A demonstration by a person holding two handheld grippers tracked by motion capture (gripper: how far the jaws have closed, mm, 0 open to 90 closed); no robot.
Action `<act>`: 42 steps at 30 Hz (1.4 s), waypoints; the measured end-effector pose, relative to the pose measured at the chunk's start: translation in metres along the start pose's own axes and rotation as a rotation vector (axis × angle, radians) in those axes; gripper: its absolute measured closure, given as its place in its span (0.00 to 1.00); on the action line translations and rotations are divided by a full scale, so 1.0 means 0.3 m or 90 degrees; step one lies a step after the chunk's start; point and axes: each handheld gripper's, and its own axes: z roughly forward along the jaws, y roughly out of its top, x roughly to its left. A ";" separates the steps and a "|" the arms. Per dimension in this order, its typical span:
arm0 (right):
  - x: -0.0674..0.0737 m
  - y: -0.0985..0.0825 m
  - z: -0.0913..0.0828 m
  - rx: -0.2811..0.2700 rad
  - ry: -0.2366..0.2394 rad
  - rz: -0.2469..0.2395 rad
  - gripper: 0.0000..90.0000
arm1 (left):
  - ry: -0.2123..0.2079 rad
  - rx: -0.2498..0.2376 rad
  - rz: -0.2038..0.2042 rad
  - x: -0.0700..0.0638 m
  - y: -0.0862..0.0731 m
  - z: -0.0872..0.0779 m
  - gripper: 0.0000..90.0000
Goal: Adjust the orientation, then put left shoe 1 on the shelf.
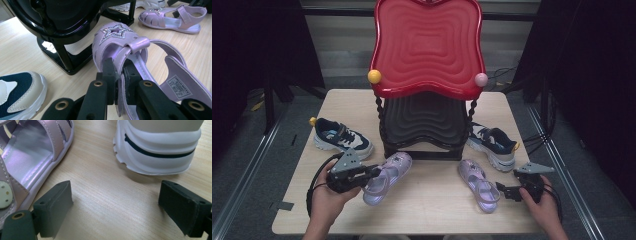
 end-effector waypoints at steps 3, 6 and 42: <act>0.000 0.000 0.000 0.000 0.000 0.001 0.12 | -0.002 -0.002 -0.005 -0.001 0.003 0.002 0.92; 0.000 0.000 0.000 0.000 0.000 0.000 0.12 | 0.000 -0.004 0.000 0.001 0.009 0.002 0.92; 0.000 -0.002 -0.002 -0.001 0.003 0.001 0.12 | 0.042 -0.083 0.002 -0.005 0.135 0.054 0.92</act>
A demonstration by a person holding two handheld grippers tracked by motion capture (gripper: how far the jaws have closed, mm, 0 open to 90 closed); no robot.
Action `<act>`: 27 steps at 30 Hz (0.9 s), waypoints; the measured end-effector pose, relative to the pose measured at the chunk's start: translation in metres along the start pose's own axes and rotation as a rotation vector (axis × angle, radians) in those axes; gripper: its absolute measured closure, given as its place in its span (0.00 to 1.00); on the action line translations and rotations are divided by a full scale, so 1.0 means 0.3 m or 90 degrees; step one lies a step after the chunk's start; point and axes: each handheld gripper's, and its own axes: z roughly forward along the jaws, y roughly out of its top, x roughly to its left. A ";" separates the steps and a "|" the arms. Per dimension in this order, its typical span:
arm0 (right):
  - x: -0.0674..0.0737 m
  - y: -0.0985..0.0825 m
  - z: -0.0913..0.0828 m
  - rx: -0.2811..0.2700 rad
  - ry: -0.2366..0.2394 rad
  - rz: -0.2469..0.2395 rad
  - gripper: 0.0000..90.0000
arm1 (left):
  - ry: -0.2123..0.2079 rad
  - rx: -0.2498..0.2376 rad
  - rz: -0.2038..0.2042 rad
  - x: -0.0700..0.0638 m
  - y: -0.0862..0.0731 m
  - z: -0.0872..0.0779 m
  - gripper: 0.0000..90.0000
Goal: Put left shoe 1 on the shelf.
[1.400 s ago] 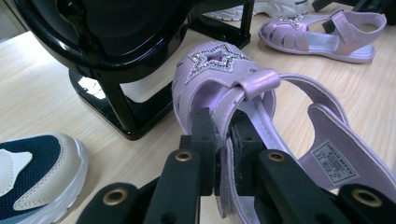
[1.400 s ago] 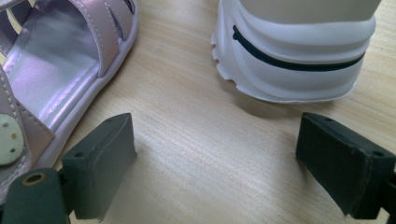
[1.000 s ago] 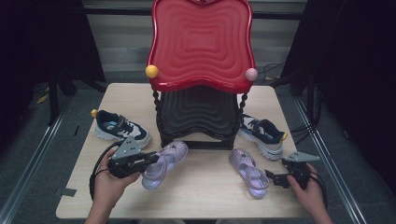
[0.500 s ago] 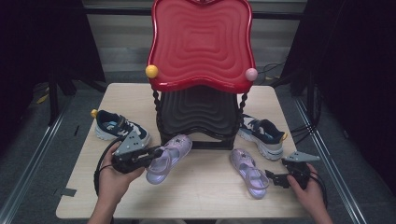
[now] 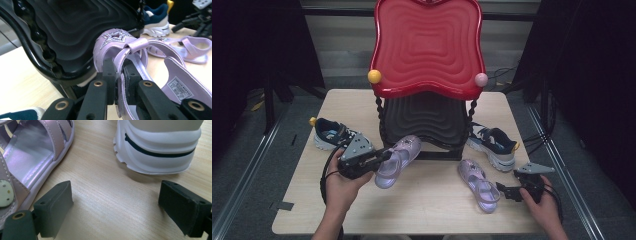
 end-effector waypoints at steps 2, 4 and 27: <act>0.000 0.000 0.000 0.000 0.000 -0.001 0.12 | 0.006 -0.005 -0.004 0.000 0.003 0.007 0.92; 0.000 0.000 0.000 0.000 0.000 0.000 0.12 | 0.014 -0.012 -0.003 0.001 0.007 0.016 0.92; 0.000 0.000 0.000 0.000 0.000 0.000 0.12 | 0.078 -0.064 -0.002 -0.020 0.077 0.115 0.92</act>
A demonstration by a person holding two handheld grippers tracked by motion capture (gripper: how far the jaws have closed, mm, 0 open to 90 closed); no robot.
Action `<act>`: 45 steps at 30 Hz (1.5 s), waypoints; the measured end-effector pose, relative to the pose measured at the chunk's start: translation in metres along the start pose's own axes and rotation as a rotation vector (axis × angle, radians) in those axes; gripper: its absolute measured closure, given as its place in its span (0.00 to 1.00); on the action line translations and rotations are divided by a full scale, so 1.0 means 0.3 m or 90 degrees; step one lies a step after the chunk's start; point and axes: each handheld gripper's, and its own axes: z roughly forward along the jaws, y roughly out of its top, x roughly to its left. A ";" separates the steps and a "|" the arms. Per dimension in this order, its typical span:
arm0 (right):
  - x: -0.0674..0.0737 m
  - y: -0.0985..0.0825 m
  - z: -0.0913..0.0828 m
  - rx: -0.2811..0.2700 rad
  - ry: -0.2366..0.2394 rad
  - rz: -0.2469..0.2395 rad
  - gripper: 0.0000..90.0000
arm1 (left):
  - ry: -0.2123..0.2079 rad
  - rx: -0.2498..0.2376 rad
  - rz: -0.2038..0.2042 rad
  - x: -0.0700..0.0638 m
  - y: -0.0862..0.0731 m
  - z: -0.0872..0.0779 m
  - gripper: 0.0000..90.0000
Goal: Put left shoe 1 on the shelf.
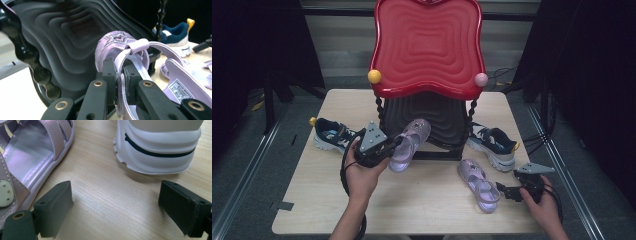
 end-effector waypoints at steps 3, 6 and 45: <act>0.000 0.000 0.000 0.000 0.000 0.000 0.12 | 0.010 -0.014 -0.005 -0.004 0.003 0.018 0.92; 0.000 0.000 0.000 0.000 0.000 0.000 0.12 | 0.016 -0.026 -0.012 -0.007 0.004 0.034 0.92; 0.000 0.000 0.000 0.000 0.000 0.000 0.12 | 0.088 -0.094 -0.048 -0.022 0.021 0.155 0.91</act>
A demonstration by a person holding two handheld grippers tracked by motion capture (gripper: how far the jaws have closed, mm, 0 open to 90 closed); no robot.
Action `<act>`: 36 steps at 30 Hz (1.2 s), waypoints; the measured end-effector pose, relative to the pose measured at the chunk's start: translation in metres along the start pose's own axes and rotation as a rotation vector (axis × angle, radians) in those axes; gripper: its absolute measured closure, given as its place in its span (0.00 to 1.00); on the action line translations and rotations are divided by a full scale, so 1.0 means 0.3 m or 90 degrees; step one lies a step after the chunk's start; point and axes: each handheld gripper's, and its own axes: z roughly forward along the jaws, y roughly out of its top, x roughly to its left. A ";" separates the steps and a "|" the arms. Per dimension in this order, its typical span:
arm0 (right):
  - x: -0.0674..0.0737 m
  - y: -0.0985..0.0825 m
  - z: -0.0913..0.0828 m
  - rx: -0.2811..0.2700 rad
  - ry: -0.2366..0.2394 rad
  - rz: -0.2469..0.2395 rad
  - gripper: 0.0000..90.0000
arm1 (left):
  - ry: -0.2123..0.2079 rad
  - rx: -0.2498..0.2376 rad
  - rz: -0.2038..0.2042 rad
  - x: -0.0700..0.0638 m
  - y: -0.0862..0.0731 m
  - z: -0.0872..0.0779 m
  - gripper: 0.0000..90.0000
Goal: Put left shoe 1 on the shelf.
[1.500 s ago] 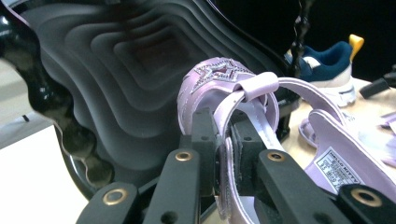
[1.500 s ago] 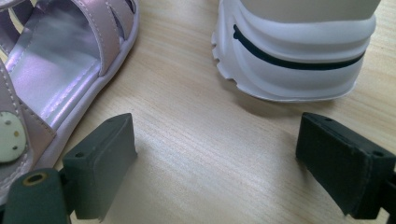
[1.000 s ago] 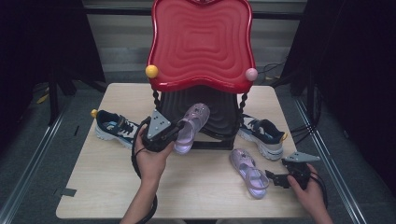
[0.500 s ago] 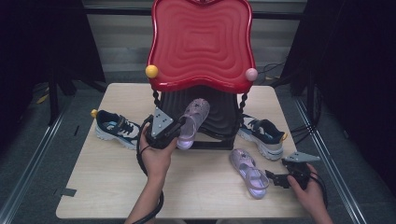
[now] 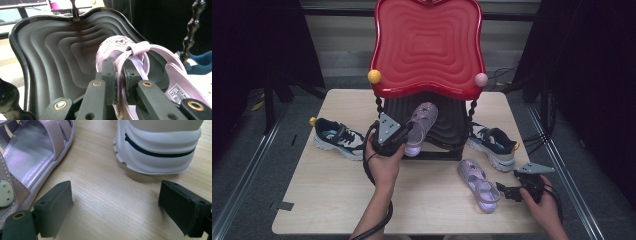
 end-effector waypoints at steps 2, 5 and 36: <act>0.000 0.000 0.000 0.000 0.000 0.000 0.12 | 0.001 -0.002 0.001 0.006 -0.002 0.005 0.91; 0.000 0.000 0.000 0.000 0.000 0.000 0.12 | 0.007 -0.016 -0.009 0.007 -0.002 0.015 0.91; 0.001 0.000 0.000 0.001 0.001 0.002 0.12 | 0.112 -0.064 -0.025 -0.004 -0.002 0.097 0.91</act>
